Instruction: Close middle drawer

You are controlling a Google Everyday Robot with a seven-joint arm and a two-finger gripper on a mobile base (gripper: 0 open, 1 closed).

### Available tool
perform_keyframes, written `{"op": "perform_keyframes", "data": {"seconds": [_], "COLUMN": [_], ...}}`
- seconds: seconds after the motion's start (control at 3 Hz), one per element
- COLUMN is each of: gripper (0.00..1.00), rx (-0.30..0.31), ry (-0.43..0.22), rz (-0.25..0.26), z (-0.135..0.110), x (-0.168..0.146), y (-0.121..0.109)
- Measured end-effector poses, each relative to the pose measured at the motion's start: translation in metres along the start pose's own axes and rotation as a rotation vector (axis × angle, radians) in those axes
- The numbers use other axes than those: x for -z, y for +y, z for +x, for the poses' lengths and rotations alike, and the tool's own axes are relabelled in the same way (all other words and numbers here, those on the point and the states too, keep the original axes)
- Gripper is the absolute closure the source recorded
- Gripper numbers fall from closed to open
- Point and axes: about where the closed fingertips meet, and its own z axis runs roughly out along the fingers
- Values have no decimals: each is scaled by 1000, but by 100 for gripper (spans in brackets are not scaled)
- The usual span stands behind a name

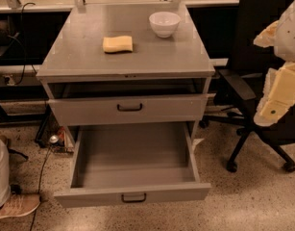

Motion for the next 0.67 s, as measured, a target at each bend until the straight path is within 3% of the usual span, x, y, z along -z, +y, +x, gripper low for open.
{"op": "perform_keyframes", "data": {"seconds": [0.33, 0.67], "gripper": [0, 0], "rx": [-1, -57], "ry": [-1, -1], "rz": [0, -65], "z": [0, 10], "x": [0, -42], "y": [0, 11]}}
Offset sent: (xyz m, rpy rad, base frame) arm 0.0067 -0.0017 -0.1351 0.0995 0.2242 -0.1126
